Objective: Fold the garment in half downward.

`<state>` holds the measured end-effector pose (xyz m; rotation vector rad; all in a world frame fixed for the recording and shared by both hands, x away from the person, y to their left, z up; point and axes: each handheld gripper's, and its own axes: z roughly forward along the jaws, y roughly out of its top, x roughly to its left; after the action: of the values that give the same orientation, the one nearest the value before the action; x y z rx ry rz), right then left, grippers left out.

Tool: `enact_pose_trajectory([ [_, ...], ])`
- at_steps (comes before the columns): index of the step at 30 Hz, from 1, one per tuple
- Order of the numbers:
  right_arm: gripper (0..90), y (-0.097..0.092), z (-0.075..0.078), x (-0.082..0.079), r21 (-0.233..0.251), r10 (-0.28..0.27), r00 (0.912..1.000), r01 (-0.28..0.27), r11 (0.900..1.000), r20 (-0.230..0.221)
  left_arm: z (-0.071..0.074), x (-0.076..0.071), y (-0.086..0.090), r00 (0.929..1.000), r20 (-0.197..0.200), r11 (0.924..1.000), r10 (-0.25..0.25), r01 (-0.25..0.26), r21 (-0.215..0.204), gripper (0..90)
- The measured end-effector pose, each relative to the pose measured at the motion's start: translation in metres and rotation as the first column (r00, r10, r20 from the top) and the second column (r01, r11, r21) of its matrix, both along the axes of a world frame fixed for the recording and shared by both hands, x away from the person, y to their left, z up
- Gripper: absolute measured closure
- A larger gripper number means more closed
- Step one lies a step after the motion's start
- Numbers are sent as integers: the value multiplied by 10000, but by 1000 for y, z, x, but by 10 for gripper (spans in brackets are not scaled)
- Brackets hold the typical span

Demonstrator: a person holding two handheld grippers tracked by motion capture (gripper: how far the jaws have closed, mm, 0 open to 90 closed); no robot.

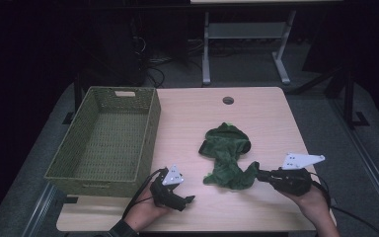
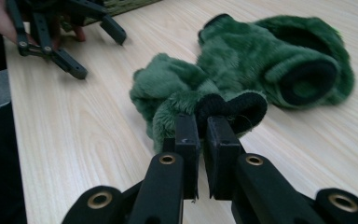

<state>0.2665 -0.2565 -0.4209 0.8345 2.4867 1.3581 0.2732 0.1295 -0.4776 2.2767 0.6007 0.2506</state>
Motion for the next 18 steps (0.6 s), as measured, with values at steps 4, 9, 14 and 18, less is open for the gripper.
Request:
enact_pose_trajectory([
  [4, 845, 9, 4, 3, -8, 325, 9994, -325, 9995, 109, 0, 0, 0, 10000, 5, 10000, 3, -3, -14, 123],
  [9, 843, 20, 7, 11, 39, 616, 9979, -617, 9981, 194, 0, 0, -1, 10000, -4, 10000, 25, -25, -56, 123],
  [14, 840, 36, 8, 19, -14, 1004, 9947, -1004, 9949, 215, 0, 0, -1, 10000, -9, 10000, 10, -10, -44, 123],
  [18, 836, 48, 7, 25, -138, 1280, 9916, -1278, 9917, 185, 0, 1, -1, 10000, 25, 10000, -49, 49, 29, 123],
])
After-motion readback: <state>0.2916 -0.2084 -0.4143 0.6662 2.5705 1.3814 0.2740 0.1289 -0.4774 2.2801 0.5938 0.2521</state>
